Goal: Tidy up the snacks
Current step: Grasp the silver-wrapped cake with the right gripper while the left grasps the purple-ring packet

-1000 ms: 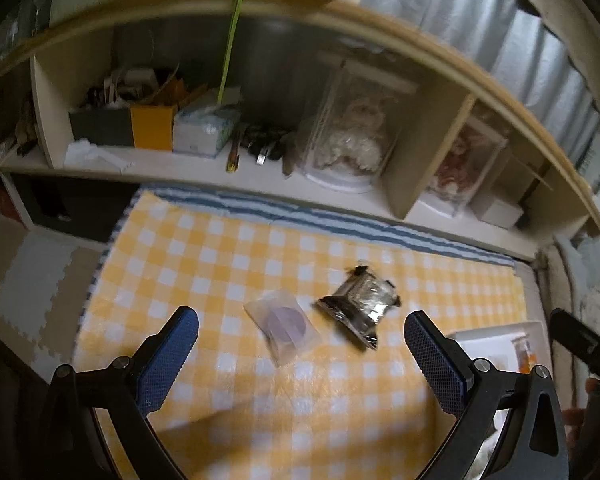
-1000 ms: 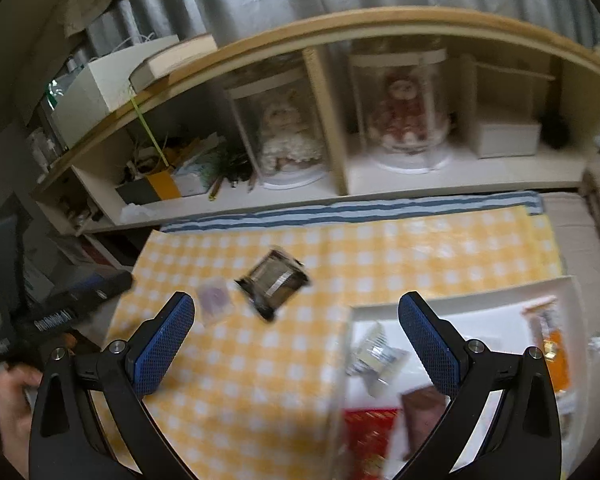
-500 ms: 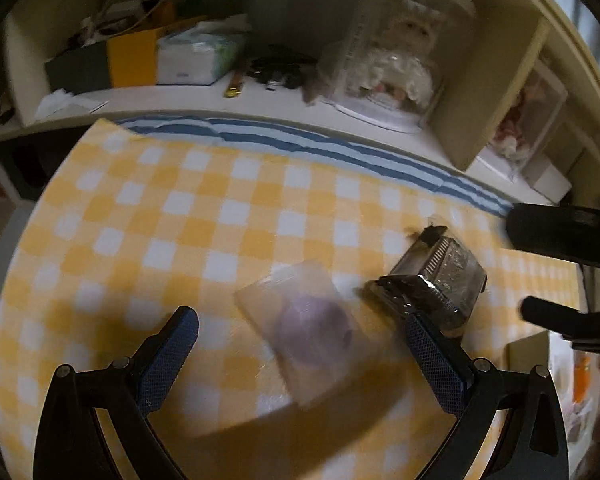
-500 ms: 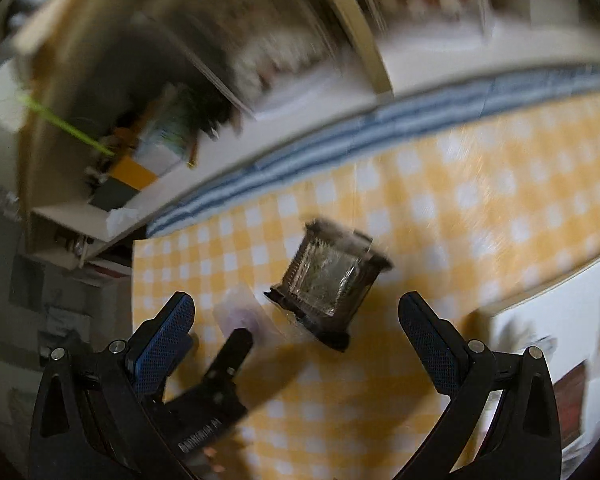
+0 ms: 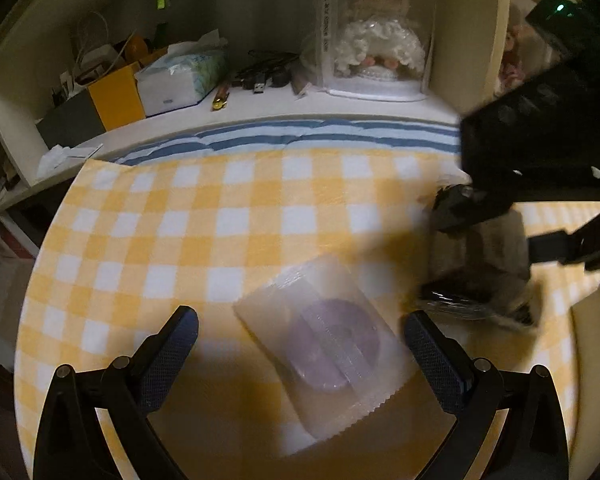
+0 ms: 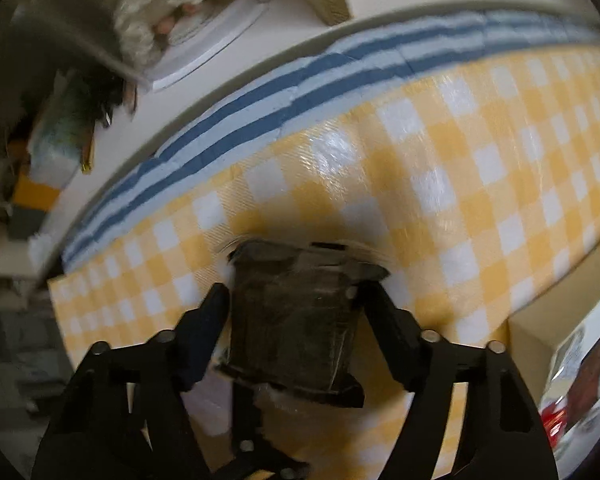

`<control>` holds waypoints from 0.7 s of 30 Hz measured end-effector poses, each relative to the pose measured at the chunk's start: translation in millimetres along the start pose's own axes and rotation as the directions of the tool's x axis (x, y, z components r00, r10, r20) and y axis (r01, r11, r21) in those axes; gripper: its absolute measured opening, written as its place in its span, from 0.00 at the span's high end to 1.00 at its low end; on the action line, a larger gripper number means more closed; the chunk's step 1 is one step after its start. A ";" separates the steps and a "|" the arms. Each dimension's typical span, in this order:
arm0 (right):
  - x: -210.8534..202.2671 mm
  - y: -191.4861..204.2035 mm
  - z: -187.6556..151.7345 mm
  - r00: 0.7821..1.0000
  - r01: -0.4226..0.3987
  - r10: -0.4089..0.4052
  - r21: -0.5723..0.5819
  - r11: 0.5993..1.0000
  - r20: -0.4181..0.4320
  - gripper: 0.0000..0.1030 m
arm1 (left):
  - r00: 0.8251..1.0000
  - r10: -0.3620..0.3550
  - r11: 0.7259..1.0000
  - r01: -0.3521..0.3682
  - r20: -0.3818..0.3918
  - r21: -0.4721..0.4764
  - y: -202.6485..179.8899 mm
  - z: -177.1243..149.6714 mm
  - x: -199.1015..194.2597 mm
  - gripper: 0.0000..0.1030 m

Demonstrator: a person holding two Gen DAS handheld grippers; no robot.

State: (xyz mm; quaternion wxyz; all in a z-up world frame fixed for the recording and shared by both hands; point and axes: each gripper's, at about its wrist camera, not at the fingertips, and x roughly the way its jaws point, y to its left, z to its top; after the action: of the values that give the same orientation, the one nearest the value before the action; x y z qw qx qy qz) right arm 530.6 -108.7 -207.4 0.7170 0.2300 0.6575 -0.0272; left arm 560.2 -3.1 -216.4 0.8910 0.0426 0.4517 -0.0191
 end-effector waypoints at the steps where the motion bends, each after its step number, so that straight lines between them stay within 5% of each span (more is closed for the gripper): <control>1: -0.6 3.4 -0.1 1.000 0.008 -0.008 -0.044 0.999 0.003 0.38 | 1.000 0.002 1.000 -0.002 -0.010 0.002 2.8 -0.8 -3.5 0.00; 11: -14.0 3.1 -34.6 1.000 0.010 -0.003 -0.385 0.923 0.019 0.46 | 0.989 0.012 1.000 -0.012 -0.144 0.003 35.5 2.5 -15.1 0.00; 16: -18.4 -1.0 -66.9 1.000 0.010 0.004 -0.523 0.852 0.026 0.46 | 0.991 0.002 0.999 -0.008 -0.137 -0.041 45.0 5.0 -23.2 0.24; 21: -24.2 -13.1 -99.8 1.000 0.004 0.015 -0.575 0.818 0.028 0.46 | 0.994 -0.065 0.998 0.064 -0.088 -0.018 38.1 7.6 -25.7 0.30</control>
State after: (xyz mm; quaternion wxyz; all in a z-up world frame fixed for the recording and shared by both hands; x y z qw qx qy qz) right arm 430.0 -90.3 -191.0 0.7631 0.0044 0.6233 0.1709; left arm 553.9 34.0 -189.0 0.8692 0.0222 0.4921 -0.0425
